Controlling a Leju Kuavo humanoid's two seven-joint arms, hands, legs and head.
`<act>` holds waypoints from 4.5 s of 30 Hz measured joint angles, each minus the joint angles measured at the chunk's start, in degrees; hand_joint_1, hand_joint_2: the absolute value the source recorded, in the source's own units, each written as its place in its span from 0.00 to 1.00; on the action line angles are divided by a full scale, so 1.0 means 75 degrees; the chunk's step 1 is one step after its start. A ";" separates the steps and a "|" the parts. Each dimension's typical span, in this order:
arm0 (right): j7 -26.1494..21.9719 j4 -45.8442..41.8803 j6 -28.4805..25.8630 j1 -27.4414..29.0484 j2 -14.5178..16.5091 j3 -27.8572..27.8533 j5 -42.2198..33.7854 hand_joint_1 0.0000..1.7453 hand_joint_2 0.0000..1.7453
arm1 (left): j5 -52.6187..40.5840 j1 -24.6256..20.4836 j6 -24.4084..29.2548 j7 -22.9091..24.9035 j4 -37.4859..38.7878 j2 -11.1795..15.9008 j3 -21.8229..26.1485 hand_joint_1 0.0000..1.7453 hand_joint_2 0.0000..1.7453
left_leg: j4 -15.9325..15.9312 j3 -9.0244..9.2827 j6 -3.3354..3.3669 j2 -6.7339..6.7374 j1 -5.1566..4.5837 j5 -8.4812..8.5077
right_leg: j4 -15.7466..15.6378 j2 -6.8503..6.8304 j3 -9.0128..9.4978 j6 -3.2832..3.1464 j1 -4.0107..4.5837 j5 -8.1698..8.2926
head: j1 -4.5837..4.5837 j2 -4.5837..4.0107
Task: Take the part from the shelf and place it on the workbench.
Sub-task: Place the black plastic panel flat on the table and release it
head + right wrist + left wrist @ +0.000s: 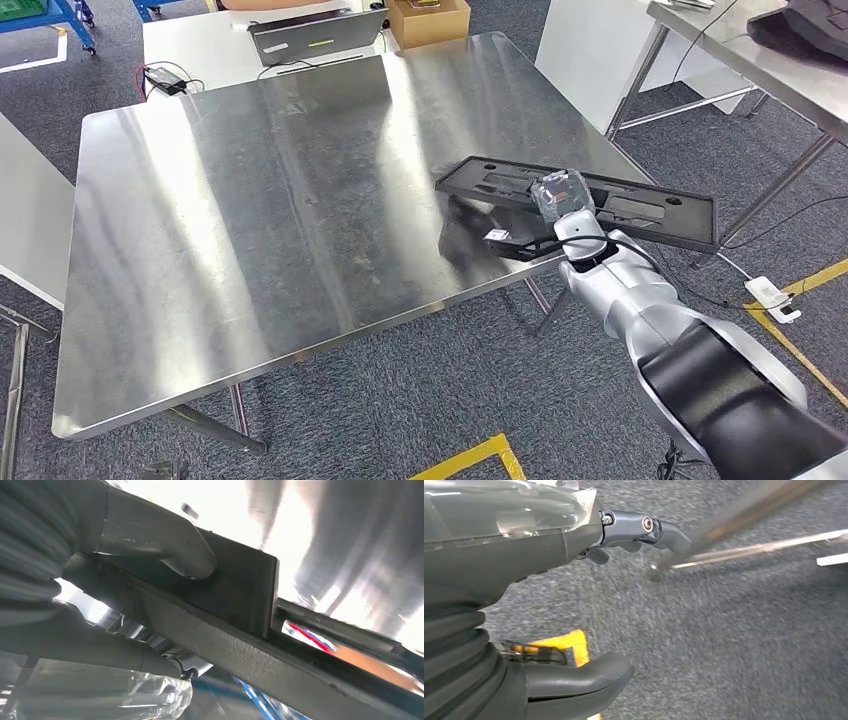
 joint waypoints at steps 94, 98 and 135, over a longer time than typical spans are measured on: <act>-0.5048 -0.9370 -0.2458 0.5289 0.1254 -0.4225 -0.6179 0.00 0.00 | -0.0179 0.0567 -0.0187 -0.0837 0.0009 0.0049 0.0601 0.00 0.00 | -0.0044 0.0078 -0.0111 -0.0004 -0.0062 -0.0092 | -0.0127 0.0005 0.0121 -0.0262 0.0082 -0.0027 | -0.0017 0.0000; -0.5564 -1.0579 -0.2289 0.6392 0.1146 -0.4501 -0.6843 0.00 0.00 | -0.0101 0.0742 -0.0107 -0.0845 0.0009 0.0055 0.0746 0.00 0.00 | -0.0045 0.0074 -0.0097 0.0009 -0.0065 -0.0110 | -0.0129 0.0014 0.0130 -0.0259 0.0082 -0.0034 | -0.0019 0.0000; -0.5879 -1.1287 -0.1036 0.7752 0.1048 -0.5248 -0.7953 0.00 0.00 | -0.0111 0.1064 -0.0422 -0.0851 -0.0014 -0.0079 0.1407 0.00 0.00 | 0.1909 -0.0691 -0.0227 0.0009 0.0100 -0.1223 | -0.0063 0.0043 0.0589 -0.0512 0.0069 -0.0435 | -0.0029 0.0000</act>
